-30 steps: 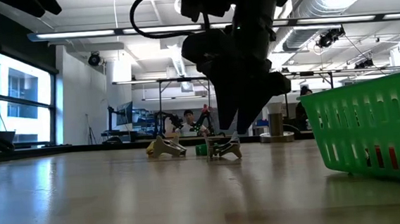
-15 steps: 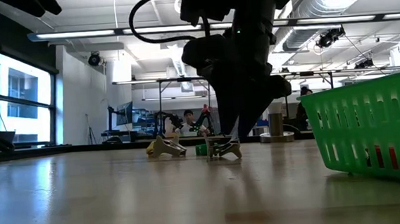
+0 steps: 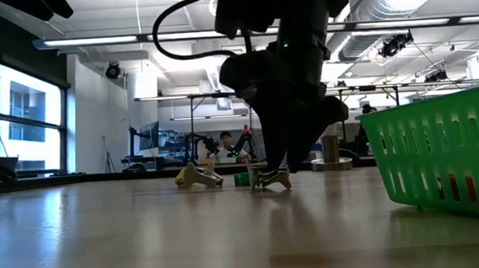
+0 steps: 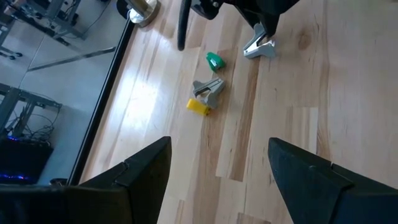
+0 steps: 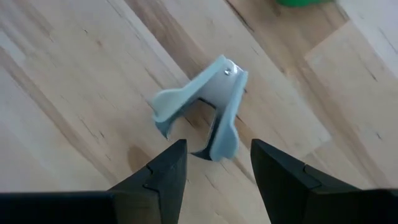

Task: Pick and place Stapler, Stapler remover, tape
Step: Put the gray staple remover into the right green bin

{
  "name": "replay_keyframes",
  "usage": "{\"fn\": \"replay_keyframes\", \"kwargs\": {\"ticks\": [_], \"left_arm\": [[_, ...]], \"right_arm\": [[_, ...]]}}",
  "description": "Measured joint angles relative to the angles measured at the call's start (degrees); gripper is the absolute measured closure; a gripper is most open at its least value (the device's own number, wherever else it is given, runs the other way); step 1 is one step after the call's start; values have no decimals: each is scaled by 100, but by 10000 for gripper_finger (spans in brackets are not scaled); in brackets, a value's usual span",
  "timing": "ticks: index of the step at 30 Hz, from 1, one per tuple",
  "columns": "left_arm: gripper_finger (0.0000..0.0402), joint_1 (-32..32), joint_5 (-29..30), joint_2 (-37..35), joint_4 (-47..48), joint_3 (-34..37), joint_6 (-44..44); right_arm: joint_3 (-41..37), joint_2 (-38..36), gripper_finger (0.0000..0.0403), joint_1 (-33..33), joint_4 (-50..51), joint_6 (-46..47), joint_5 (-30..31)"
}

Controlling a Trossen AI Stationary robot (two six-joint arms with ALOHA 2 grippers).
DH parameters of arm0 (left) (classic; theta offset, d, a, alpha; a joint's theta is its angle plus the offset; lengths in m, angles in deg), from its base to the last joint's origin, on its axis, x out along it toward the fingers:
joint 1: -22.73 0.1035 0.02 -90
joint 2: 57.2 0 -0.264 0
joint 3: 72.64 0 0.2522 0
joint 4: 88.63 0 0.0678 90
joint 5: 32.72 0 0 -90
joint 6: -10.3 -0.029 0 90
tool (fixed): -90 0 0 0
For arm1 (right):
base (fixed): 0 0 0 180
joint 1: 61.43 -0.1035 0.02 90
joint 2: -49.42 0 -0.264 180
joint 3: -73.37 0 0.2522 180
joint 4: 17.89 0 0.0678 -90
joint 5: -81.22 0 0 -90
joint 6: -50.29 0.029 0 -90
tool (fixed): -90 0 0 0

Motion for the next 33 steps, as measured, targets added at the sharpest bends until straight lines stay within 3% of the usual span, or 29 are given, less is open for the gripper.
{"fn": "replay_keyframes", "kwargs": {"ticks": [6,14,33], "left_arm": [[142,0,3,0,4,0,33],[142,0,3,0,4,0,33],[142,1,1,0,4,0,33]], "right_arm": [[2,0,269,0,-51,-146,8],[2,-4,390,0,-71,-592,-33],[2,-4,402,-65,-61,-835,221]]}}
